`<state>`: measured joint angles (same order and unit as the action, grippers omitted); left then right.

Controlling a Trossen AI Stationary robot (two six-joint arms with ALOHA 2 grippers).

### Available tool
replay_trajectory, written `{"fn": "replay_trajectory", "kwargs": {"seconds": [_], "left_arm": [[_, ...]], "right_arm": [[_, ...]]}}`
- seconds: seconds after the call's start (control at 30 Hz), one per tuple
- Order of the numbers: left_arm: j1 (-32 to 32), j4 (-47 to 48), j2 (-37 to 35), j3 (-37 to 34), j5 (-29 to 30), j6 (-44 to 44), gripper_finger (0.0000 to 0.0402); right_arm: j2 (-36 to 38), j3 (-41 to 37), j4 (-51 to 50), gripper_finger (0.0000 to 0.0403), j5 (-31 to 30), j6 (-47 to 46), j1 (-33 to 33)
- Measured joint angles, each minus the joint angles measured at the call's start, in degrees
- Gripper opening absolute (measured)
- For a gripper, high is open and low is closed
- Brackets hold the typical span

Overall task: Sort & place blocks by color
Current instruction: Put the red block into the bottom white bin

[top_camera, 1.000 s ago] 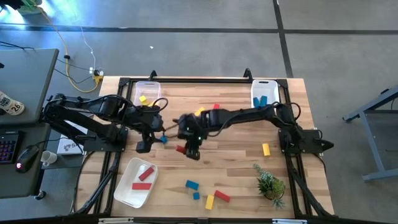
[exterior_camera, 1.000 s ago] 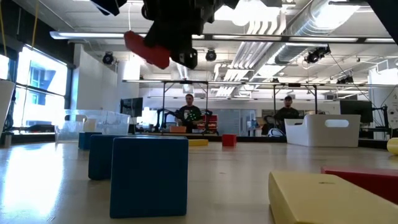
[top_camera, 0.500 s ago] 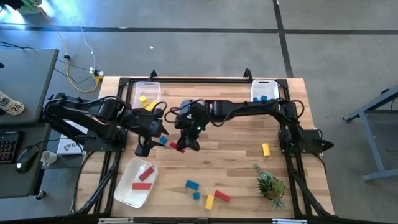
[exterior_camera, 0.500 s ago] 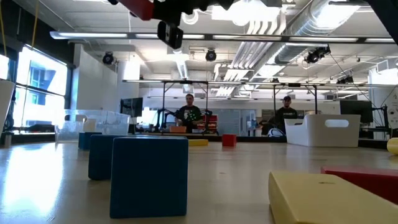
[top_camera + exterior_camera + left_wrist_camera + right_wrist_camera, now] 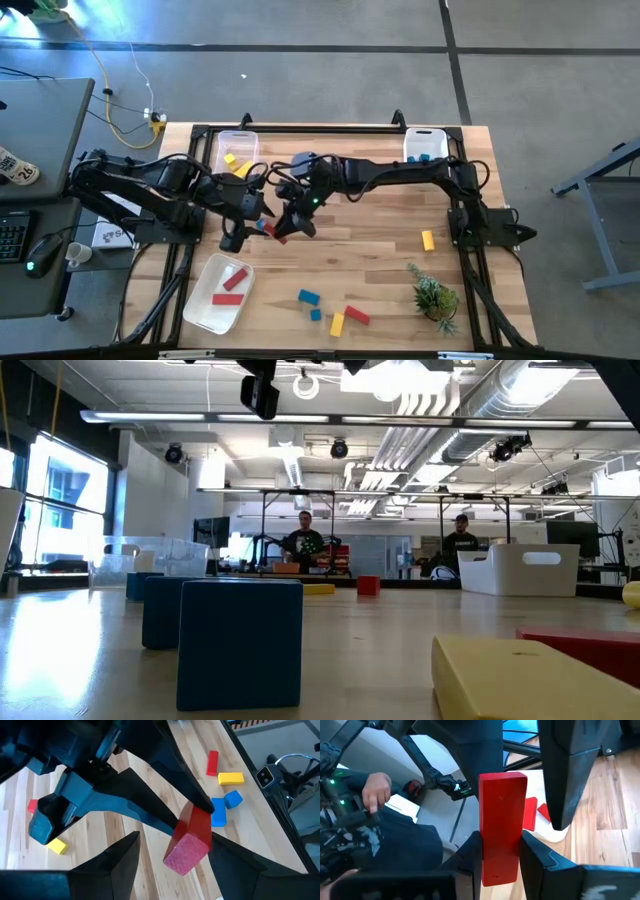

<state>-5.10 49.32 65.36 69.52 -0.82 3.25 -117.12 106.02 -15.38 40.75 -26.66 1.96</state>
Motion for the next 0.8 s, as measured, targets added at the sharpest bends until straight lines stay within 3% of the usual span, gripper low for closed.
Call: {"fn": "replay_trajectory", "kwargs": {"seconds": [0.17,0.57,0.8], "left_arm": [[0.0,0.0,0.0,0.0,0.0,0.0,0.0194],[0.0,0.3,0.0,0.0,-0.9,2.5,0.0060],[-0.4,0.3,0.0,0.0,-1.3,3.4,0.0051]], "right_arm": [[0.0,0.0,0.1,0.0071,0.0,-0.3,0.0],[0.0,0.0,0.0,0.0071,0.6,-1.6,0.5],[0.0,0.0,0.0,0.0072,0.9,-1.8,0.6]]}}
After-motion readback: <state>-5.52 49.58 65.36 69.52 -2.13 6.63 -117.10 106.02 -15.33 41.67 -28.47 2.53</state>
